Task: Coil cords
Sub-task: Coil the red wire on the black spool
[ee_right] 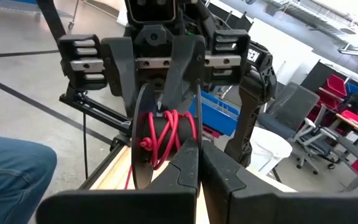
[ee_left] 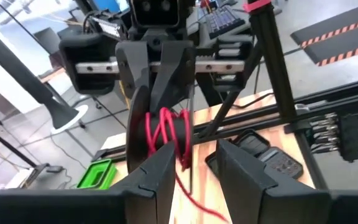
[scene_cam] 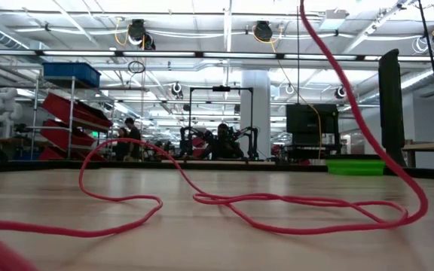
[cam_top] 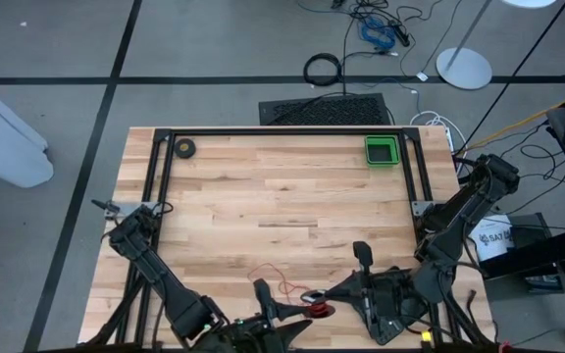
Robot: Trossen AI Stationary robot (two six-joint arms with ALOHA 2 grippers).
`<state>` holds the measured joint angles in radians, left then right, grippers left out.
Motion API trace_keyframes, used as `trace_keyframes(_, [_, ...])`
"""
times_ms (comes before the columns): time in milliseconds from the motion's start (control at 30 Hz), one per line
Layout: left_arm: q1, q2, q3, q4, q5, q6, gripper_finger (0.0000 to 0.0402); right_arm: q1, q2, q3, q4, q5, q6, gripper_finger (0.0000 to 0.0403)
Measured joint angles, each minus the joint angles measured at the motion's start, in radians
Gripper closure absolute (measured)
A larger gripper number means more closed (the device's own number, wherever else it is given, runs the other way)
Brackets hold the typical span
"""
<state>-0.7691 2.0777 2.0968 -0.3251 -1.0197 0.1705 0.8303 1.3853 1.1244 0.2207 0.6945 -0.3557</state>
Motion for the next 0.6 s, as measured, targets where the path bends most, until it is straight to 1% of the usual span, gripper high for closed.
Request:
trace_keyframes(400, [0.004,0.0,0.0,-0.009,-0.003,-0.008,0.0281,0.0,-0.001,0.0,0.0,0.0,-0.003,0.0403])
trace_keyframes(500, [0.004,0.0,0.0,0.004,-0.005,-0.008,0.0294,0.0,-0.001,0.0,0.0,0.001,-0.004,0.0403])
trace_keyframes(600, [0.007,0.0,0.0,0.006,-0.006,-0.033,0.0318,-0.001,-0.001,0.0,0.0,0.008,-0.004,0.0403])
